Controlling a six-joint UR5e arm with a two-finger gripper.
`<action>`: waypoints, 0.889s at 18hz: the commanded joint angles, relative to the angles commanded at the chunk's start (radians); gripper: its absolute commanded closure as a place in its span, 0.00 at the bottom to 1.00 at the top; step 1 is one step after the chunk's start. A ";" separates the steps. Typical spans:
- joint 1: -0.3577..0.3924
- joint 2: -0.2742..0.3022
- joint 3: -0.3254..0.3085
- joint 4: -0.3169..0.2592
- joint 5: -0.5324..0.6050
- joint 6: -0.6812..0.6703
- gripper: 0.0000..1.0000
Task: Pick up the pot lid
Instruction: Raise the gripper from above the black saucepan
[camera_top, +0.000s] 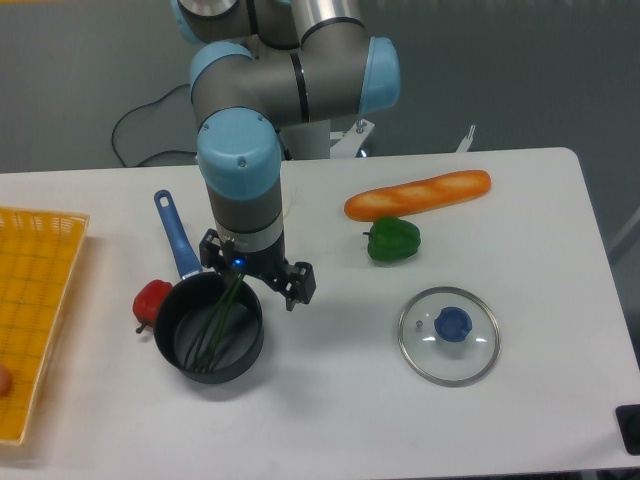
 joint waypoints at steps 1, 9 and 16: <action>0.000 0.002 -0.006 0.014 0.000 -0.002 0.00; -0.005 -0.005 -0.029 0.069 -0.017 -0.006 0.00; 0.040 -0.002 -0.035 0.089 0.032 0.021 0.00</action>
